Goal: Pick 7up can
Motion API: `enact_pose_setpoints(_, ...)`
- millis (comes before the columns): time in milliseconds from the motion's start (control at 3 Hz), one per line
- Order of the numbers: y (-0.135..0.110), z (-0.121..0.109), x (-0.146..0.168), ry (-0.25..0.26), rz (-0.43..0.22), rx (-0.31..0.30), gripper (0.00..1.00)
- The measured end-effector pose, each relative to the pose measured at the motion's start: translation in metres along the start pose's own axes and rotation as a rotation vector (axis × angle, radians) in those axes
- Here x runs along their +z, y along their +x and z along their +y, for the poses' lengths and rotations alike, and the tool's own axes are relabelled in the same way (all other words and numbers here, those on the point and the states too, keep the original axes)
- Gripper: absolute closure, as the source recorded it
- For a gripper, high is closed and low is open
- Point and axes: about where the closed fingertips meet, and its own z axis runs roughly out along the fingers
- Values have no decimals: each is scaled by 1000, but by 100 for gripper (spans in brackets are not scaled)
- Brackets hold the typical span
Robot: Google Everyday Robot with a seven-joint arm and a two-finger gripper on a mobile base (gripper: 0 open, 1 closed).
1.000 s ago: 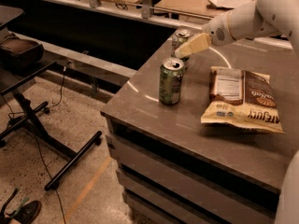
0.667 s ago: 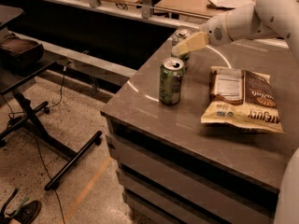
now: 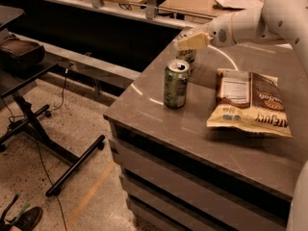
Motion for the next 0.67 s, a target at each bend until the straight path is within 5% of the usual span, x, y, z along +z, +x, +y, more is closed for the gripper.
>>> enact_pose_setpoints(667,-23,6,-19,-36,-51,-62,92)
